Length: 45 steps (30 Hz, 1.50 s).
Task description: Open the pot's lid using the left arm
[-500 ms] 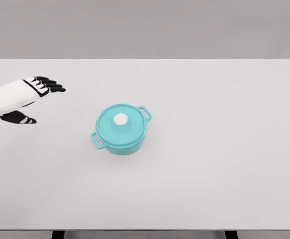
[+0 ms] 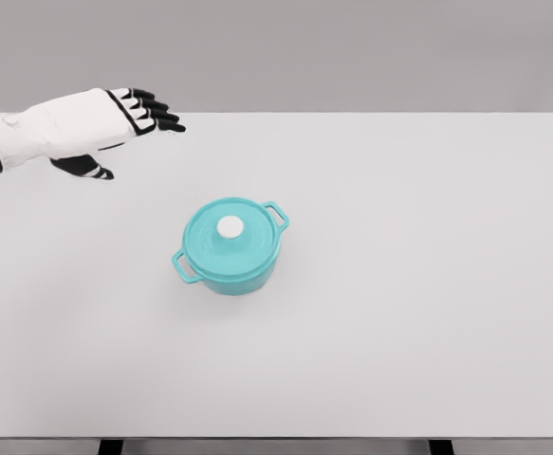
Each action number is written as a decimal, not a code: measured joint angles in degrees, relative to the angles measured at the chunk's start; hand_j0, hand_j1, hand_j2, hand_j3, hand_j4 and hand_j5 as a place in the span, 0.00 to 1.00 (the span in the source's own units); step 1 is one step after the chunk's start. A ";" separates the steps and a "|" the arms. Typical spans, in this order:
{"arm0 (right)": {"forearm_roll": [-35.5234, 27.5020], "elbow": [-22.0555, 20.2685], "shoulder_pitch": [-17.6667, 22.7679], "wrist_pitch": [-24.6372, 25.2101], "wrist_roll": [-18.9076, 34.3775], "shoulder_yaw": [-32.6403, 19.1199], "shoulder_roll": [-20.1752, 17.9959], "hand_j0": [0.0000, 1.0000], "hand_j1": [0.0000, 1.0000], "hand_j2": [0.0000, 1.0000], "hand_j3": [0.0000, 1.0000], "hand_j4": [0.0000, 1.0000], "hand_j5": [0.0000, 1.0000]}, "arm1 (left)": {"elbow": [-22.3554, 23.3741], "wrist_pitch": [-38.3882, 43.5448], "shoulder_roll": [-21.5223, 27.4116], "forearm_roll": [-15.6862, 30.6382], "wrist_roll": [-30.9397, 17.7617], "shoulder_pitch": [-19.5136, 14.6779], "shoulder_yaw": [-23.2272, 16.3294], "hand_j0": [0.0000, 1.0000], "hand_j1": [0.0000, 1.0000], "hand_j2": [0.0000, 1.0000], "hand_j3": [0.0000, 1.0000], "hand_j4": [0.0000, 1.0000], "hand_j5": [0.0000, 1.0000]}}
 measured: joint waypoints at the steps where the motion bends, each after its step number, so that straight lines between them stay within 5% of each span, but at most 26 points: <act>1: 0.00 0.00 0.00 0.00 0.00 0.00 0.00 1.00 1.00 1.00 1.00 1.00 1.00 | -0.03 0.05 0.93 0.36 -0.38 -5.98 -3.03 1.00 1.00 1.00 1.00 1.00 1.00; 2: 0.00 0.00 0.00 0.00 0.00 0.00 0.00 1.00 1.00 1.00 1.00 1.00 1.00 | -0.21 0.30 2.10 0.93 -0.58 -9.58 -6.36 1.00 1.00 1.00 1.00 1.00 1.00; 6: 0.00 0.00 0.00 0.00 0.00 0.00 0.00 1.00 1.00 1.00 1.00 1.00 1.00 | -1.96 0.13 2.24 1.49 -0.83 -11.52 -16.03 1.00 1.00 1.00 1.00 1.00 1.00; 11: 0.00 0.00 0.00 0.00 0.00 0.00 0.00 1.00 1.00 1.00 1.00 1.00 1.00 | -8.23 0.13 0.31 2.43 -1.09 -15.74 -21.19 0.98 0.98 0.98 0.98 0.98 0.98; 15: 0.00 0.00 0.00 0.00 0.00 0.00 0.00 1.00 1.00 1.00 1.00 1.00 1.00 | -9.22 5.47 -0.68 11.37 -1.40 -15.82 -24.88 0.99 0.99 0.99 0.99 0.99 0.99; 19: 0.00 0.00 0.00 0.00 0.00 0.00 0.00 1.00 1.00 1.00 1.00 1.00 1.00 | -9.45 14.05 -1.05 14.81 -1.49 -16.26 -29.41 0.99 0.99 0.99 0.99 0.99 0.99; 25: 0.00 0.00 0.00 0.00 0.00 0.00 0.00 1.00 1.00 1.00 1.00 1.00 1.00 | -9.65 16.73 -0.85 15.63 -2.11 -16.61 -32.36 0.97 0.97 0.97 0.97 0.97 0.97; 29: 0.00 0.00 0.00 0.00 0.00 0.00 0.00 1.00 1.00 1.00 1.00 1.00 1.00 | -9.68 16.92 -0.83 15.69 -2.40 -16.70 -33.32 0.73 0.73 0.73 0.73 0.73 0.73; 45: 0.00 0.00 0.00 0.00 0.00 0.00 0.00 1.00 1.00 1.00 1.00 1.00 1.00 | -9.37 16.90 -0.62 14.75 -2.65 -16.61 -35.86 0.76 0.76 0.76 0.76 0.76 0.76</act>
